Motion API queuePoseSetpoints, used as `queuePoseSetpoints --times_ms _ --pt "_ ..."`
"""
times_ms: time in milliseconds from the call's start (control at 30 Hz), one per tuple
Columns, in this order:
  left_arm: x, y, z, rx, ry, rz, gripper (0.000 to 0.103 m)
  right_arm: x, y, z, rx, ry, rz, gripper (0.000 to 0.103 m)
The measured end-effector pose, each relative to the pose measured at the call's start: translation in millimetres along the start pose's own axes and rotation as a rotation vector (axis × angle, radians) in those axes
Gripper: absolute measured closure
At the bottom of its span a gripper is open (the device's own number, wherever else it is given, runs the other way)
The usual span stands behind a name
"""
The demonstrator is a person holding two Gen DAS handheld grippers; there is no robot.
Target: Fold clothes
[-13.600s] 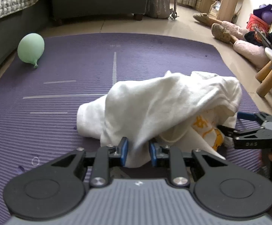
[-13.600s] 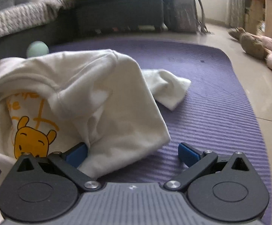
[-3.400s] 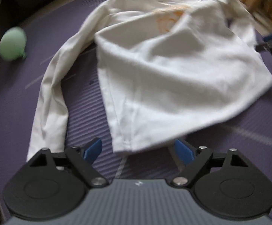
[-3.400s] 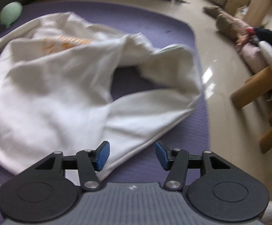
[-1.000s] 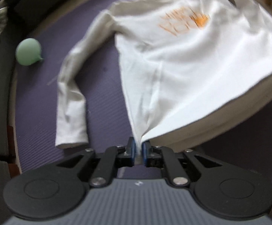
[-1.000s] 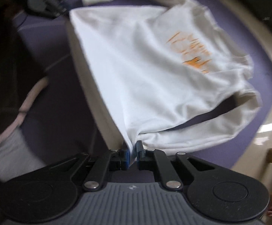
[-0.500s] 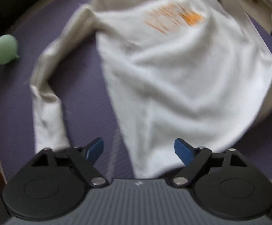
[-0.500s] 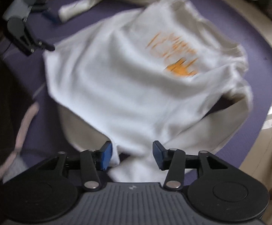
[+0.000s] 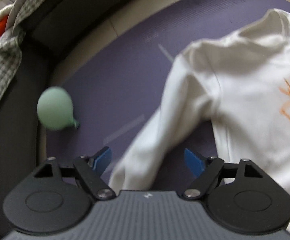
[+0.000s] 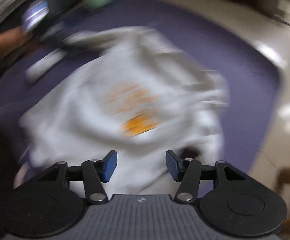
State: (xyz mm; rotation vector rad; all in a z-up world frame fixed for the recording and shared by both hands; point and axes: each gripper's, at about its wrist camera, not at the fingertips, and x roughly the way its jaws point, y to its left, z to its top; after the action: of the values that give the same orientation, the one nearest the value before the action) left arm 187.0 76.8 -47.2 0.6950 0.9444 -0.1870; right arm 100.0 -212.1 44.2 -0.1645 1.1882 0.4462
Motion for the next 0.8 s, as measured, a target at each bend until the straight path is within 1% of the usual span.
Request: queuePoseSetpoints --times_ms 67,133,200,267,300,333,400,467,500,533,600,633,667,733,767,800 --pt "16 1 15 -0.018 -0.007 -0.018 0.027 19 -25 11 0.089 -0.05 -0.043 0.049" --pt "25 3 23 -0.047 -0.009 -0.031 0.04 42 -46 21 0.176 -0.085 -0.077 0.049" --pt "30 7 29 -0.08 -0.017 -0.043 0.043 59 -62 27 0.229 -0.096 -0.089 0.049" --pt "38 13 33 -0.131 -0.021 -0.056 0.049 77 -79 30 0.28 -0.101 -0.098 0.049" --pt "42 16 34 -0.147 -0.016 -0.06 0.058 83 -85 30 0.297 -0.095 -0.108 0.049" --pt "46 16 33 -0.151 -0.009 -0.047 0.074 88 -92 29 0.317 -0.089 -0.129 0.049" --pt "57 15 32 -0.151 0.015 0.005 0.094 88 -99 26 0.341 -0.096 -0.16 0.049" --pt "59 16 27 -0.16 0.017 0.088 0.095 87 -108 20 0.387 -0.109 -0.173 0.049" --pt "59 17 25 -0.168 0.016 0.116 0.095 87 -112 16 0.412 -0.113 -0.167 0.049" --pt "60 19 23 -0.181 0.022 0.14 0.094 87 -115 11 0.431 -0.11 -0.143 0.049" --pt "68 20 19 -0.185 0.064 0.161 0.093 91 -112 5 0.425 -0.095 -0.091 0.049" --pt "71 20 17 -0.175 0.075 0.168 0.091 95 -109 3 0.411 -0.084 -0.071 0.049" --pt "72 18 16 -0.155 0.07 0.176 0.09 99 -105 1 0.396 -0.075 -0.063 0.049" --pt "72 15 16 -0.122 0.063 0.197 0.081 109 -95 -2 0.363 -0.054 -0.07 0.049" --pt "71 14 17 -0.115 0.062 0.206 0.08 113 -91 -2 0.353 -0.048 -0.081 0.049" --pt "70 14 18 -0.12 0.064 0.205 0.077 118 -84 -2 0.334 -0.045 -0.101 0.053"
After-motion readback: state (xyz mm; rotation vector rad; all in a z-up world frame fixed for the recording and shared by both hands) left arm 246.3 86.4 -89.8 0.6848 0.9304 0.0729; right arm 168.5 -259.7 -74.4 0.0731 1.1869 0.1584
